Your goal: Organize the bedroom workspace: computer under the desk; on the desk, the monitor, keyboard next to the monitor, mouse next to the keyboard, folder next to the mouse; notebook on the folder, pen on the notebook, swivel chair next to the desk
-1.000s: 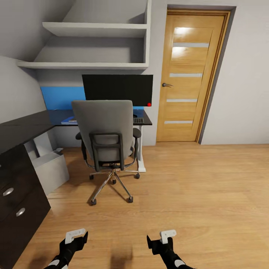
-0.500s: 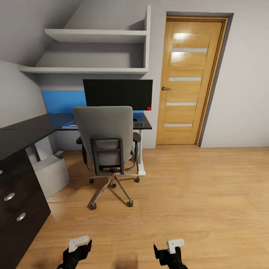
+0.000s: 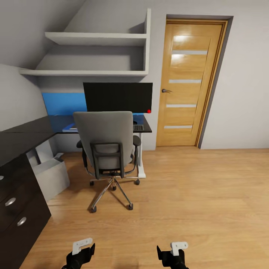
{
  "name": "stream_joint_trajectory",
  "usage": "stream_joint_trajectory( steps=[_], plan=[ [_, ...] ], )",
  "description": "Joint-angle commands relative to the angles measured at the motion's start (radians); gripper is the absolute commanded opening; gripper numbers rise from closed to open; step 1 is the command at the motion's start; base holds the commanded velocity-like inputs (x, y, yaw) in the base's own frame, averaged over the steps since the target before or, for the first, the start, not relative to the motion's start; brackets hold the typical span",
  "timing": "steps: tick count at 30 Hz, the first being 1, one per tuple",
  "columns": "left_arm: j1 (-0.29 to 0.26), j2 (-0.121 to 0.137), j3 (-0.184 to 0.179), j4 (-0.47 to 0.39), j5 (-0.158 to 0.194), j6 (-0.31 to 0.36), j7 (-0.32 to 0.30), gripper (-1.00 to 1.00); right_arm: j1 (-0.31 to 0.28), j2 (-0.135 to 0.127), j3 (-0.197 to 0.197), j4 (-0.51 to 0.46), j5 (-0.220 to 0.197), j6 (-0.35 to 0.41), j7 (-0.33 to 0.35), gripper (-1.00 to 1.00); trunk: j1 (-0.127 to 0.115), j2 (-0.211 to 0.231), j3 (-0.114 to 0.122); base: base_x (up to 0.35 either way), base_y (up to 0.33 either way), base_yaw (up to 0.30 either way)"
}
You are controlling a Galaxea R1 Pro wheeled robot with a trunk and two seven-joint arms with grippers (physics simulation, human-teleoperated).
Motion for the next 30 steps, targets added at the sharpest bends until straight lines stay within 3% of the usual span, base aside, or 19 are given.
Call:
stream_joint_trajectory(
  steps=[1,14,30],
  plan=[
    [-0.001,0.001,-0.008,0.001,0.011,-0.002,-0.005,1.00,-0.001,0.000,0.004,0.002,-0.011,-0.004,0.006,1.00,-0.004,0.007,0.002,0.000,0.000,0.000],
    [-0.001,0.002,-0.008,0.001,0.011,0.004,-0.003,1.00,0.001,-0.003,0.004,0.002,-0.011,-0.004,0.005,1.00,-0.054,0.098,0.029,-0.019,-0.014,0.000],
    [-0.001,0.001,-0.008,0.001,0.011,0.007,-0.004,1.00,0.001,-0.005,0.005,0.002,-0.011,-0.004,0.005,1.00,-0.115,0.210,0.053,-0.245,-0.168,0.000]
  ],
)
